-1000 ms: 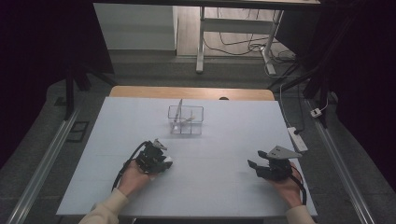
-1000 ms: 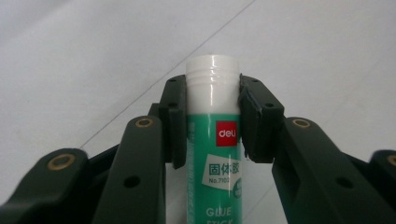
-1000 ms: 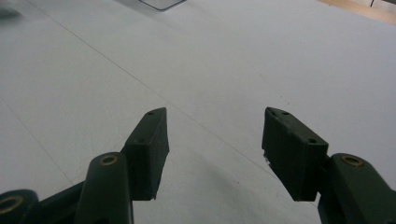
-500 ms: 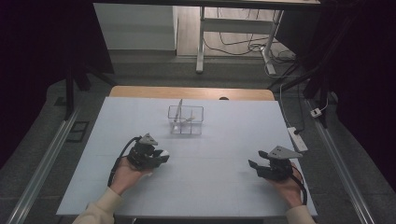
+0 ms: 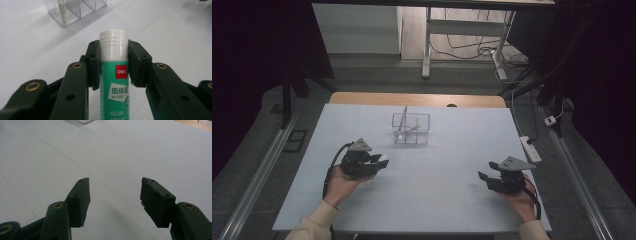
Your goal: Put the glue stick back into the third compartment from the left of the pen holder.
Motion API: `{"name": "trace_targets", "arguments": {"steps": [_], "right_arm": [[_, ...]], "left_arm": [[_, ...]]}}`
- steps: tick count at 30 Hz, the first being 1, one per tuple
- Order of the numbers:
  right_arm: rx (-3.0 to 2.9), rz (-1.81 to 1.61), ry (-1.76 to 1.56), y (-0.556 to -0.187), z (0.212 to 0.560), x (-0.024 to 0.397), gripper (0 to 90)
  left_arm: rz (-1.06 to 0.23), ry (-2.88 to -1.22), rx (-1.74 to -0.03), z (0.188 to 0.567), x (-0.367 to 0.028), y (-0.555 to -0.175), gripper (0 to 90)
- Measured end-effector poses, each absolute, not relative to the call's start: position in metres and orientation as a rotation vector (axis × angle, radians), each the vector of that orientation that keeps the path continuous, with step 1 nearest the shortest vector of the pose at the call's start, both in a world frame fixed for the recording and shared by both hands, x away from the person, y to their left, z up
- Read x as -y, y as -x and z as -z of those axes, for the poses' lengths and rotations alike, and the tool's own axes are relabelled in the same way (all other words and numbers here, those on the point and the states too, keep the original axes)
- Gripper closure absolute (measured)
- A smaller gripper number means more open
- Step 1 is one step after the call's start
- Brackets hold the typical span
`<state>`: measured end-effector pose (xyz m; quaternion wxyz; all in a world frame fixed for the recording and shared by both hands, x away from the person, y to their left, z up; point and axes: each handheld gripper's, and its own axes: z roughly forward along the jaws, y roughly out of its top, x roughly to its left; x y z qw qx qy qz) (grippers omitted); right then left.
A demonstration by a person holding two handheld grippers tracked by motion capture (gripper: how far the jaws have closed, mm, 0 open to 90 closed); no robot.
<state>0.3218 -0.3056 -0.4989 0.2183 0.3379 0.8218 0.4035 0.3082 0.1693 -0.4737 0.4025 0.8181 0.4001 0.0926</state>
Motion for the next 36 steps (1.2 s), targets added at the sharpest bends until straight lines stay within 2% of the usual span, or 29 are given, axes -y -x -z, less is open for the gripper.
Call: {"name": "trace_targets", "arguments": {"steps": [18, 36], "right_arm": [[-2.269, -1.119, -0.942, -0.322, 0.499, 0.308, 40.2], [-2.267, -1.116, -0.948, -0.323, 0.499, 0.311, 40.1]], "left_arm": [[-0.310, -1.956, -0.956, 0.456, -0.177, -0.307, 64.9], [-0.314, -1.897, -0.895, 0.434, -0.171, -0.323, 64.8]]}}
